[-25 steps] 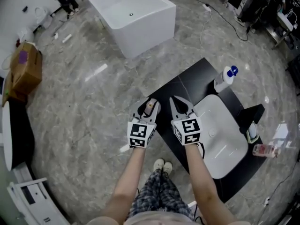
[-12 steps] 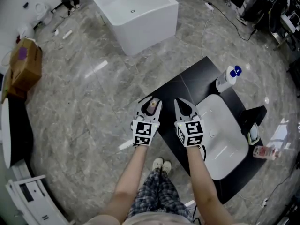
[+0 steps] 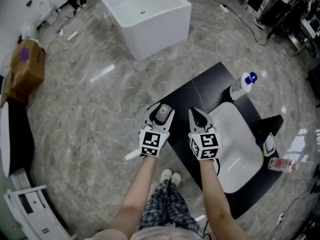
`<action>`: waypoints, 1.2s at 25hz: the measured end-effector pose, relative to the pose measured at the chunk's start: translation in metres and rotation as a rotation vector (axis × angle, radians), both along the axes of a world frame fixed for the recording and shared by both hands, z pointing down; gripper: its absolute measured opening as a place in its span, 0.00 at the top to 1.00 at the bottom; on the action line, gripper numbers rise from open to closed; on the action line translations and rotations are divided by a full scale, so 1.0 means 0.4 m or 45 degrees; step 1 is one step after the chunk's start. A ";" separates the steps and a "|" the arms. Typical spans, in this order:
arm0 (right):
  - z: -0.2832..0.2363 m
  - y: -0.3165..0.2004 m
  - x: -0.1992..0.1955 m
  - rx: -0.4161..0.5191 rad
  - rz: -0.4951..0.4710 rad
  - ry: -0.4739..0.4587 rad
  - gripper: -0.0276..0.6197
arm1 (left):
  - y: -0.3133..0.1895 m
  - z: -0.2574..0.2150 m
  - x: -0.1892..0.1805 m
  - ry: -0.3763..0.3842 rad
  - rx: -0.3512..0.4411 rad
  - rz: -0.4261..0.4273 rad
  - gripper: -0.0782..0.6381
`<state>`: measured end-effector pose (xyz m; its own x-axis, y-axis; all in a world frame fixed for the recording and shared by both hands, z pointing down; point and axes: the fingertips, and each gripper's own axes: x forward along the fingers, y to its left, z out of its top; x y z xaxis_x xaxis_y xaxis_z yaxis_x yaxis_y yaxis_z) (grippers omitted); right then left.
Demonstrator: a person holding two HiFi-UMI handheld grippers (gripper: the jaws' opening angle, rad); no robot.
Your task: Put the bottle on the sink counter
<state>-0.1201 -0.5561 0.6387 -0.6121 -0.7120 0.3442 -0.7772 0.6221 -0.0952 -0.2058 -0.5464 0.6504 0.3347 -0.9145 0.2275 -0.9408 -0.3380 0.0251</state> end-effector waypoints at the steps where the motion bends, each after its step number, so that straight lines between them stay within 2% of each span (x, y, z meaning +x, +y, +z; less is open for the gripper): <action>1: -0.003 0.002 0.003 -0.001 0.004 -0.003 0.93 | 0.004 -0.009 0.000 0.007 0.013 -0.002 0.60; 4: -0.015 0.005 0.017 0.004 0.020 -0.010 0.93 | 0.017 -0.039 0.005 -0.006 0.057 0.009 0.54; 14: -0.099 0.054 0.070 0.034 0.065 -0.027 0.93 | 0.093 -0.140 -0.030 0.017 0.120 -0.066 0.54; 22: -0.233 0.149 0.137 0.111 0.083 -0.039 0.93 | 0.190 -0.300 -0.044 0.159 0.182 -0.120 0.55; 26: -0.301 0.212 0.201 0.148 0.116 -0.042 0.93 | 0.259 -0.383 -0.038 0.203 0.199 -0.102 0.64; 30: -0.363 0.298 0.268 0.185 0.159 -0.053 0.93 | 0.344 -0.442 -0.009 0.194 0.207 -0.075 0.75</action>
<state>-0.0129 -0.4369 0.4934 -0.5271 -0.8238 0.2086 -0.8466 0.5303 -0.0451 -0.2095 -0.4090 0.4737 0.2986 -0.9540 0.0268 -0.9486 -0.2936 0.1180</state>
